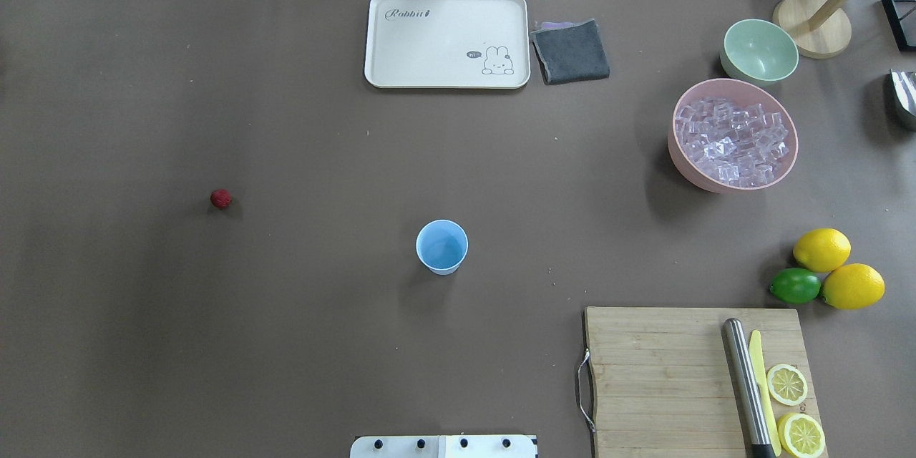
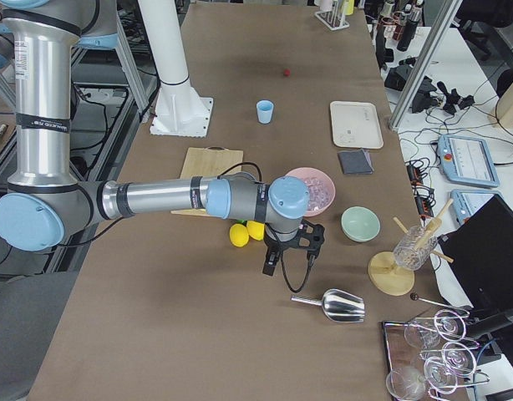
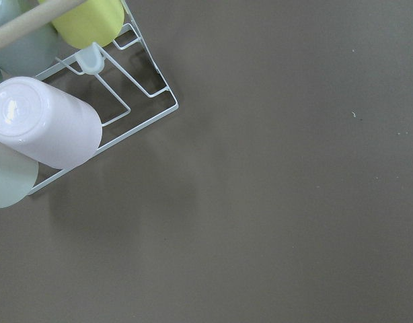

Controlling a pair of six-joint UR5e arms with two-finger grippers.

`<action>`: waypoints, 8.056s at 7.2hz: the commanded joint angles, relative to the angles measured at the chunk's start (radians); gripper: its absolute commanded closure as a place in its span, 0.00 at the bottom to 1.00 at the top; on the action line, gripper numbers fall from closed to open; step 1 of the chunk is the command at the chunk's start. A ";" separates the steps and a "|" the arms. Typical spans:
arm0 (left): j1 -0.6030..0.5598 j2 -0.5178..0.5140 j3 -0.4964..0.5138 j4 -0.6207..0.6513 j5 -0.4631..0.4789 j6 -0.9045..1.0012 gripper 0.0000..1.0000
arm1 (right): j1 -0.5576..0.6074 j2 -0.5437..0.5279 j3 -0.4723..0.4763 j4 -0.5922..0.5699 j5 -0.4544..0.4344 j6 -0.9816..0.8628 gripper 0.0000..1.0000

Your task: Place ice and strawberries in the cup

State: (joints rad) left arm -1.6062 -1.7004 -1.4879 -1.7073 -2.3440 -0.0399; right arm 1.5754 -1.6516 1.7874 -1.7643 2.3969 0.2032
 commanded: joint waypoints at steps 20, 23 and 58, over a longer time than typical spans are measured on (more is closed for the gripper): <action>0.009 -0.010 -0.020 0.001 0.002 -0.008 0.02 | 0.000 0.001 0.015 -0.001 -0.009 -0.022 0.00; 0.009 -0.007 -0.022 0.000 0.002 -0.006 0.02 | 0.000 0.001 0.012 -0.001 -0.015 -0.033 0.00; 0.031 -0.062 0.017 0.003 0.005 -0.008 0.02 | -0.543 0.312 -0.077 0.315 -0.055 0.387 1.00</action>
State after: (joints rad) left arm -1.5754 -1.7620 -1.4735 -1.7054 -2.3393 -0.0469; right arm 0.9987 -1.3406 1.6941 -1.4484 2.3057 0.5908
